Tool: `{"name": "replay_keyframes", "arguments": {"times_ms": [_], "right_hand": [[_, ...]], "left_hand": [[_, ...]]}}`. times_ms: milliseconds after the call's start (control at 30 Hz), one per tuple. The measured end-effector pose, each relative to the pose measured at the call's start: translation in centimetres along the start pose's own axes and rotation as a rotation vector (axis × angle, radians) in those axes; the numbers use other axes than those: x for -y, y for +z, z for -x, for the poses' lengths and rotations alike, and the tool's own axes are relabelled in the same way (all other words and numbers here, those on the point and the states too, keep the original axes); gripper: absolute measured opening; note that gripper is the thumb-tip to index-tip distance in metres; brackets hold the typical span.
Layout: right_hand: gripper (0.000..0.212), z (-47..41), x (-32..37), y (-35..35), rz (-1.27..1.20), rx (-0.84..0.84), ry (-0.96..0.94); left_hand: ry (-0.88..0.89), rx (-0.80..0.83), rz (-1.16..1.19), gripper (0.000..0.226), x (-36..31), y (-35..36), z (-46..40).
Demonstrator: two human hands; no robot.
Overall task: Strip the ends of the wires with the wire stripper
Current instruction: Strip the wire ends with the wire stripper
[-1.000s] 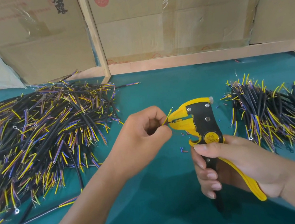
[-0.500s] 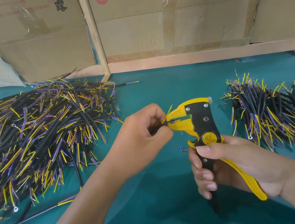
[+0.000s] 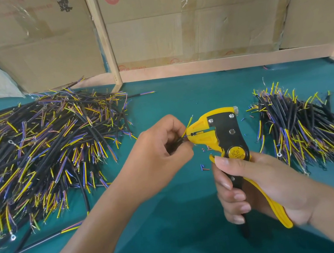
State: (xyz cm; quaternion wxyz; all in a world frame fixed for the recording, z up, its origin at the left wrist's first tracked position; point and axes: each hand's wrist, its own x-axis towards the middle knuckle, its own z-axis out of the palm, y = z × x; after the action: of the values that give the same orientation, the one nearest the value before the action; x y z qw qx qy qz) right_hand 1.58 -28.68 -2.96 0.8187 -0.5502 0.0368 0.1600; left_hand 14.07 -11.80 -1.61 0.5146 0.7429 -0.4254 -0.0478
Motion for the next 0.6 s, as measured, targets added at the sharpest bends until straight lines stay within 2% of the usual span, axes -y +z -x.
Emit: {"name": "replay_keyframes", "arguments": {"times_ms": [133, 300, 433, 600], "right_hand": [[0.051, -0.1, 0.2, 0.0, 0.043, -0.120, -0.030], [0.053, -0.1, 0.5, -0.3, 0.042, -0.131, -0.008], [0.054, -0.2, 0.4, -0.2, 0.049, -0.098, 0.019], [0.053, -0.4, 0.0, 0.1, 0.036, -0.095, 0.037]], "left_hand": [[-0.025, 0.062, 0.018, 0.030, 0.3, -0.1, 0.2], [0.015, 0.046, -0.083, 0.020, 0.4, -0.6, -0.1], [0.042, 0.054, -0.224, 0.019, 0.6, -1.4, -0.1], [0.078, 0.109, -0.262, 0.022, 1.0, -2.5, 0.1]]}}
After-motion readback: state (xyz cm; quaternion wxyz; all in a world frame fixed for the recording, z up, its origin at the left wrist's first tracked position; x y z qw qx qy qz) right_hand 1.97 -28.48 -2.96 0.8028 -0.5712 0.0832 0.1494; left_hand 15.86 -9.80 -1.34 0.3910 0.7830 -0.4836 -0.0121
